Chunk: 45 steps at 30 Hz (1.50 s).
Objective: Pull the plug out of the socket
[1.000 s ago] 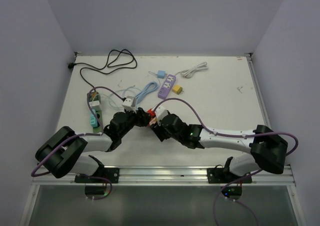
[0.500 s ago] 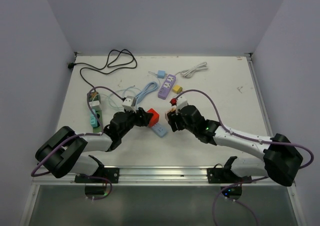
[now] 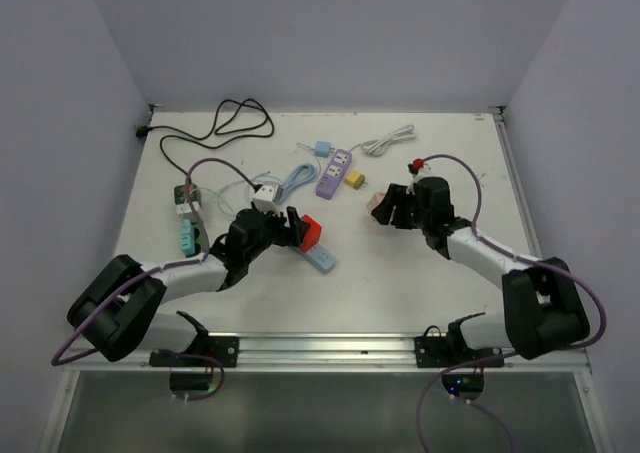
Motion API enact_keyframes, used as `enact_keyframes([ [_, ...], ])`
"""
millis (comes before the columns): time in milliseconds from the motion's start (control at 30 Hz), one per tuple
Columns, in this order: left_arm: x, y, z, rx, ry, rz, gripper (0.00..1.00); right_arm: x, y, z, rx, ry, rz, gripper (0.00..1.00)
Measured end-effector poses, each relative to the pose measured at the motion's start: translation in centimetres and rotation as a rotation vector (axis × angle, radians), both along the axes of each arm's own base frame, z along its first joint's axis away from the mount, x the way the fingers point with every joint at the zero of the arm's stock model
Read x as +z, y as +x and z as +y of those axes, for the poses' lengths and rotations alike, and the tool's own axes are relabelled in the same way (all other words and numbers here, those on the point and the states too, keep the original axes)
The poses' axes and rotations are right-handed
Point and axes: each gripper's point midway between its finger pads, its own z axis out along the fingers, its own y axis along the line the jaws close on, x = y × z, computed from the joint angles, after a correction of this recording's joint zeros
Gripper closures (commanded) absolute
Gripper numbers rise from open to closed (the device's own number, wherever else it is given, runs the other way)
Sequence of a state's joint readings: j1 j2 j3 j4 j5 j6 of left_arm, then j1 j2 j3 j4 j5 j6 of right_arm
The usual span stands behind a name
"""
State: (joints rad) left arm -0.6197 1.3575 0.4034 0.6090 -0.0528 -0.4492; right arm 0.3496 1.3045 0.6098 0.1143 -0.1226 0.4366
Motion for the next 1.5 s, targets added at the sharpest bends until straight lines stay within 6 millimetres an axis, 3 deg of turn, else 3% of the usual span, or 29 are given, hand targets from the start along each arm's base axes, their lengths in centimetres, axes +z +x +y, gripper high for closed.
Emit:
enact_keyframes([
  [267,0.8,-0.4,0.5,-0.008,0.045,0.020,0.23,-0.4,6.8,-1.4,-0.101,0.199,0.094,0.51],
  [567,3.2,-0.9,0.9,-0.016,0.045,0.000,0.20,-0.7,10.5,-1.5,-0.110,0.285,0.128,0.36],
  [900,6.3,-1.7,1.4,-0.014,0.028,-0.024,0.15,-1.7,11.7,-1.3,-0.108,0.281,0.160,0.21],
  [1300,7.2,-2.5,2.3,-0.004,0.033,-0.033,0.13,-1.2,11.7,-1.8,-0.108,0.240,0.170,0.21],
  [1400,6.7,-2.8,2.6,-0.001,0.039,-0.031,0.12,-0.2,11.2,-2.3,-0.104,0.199,0.156,0.21],
  [1500,5.6,-3.1,3.0,0.006,0.053,-0.016,0.12,2.5,10.4,-2.5,-0.085,0.146,0.095,0.20],
])
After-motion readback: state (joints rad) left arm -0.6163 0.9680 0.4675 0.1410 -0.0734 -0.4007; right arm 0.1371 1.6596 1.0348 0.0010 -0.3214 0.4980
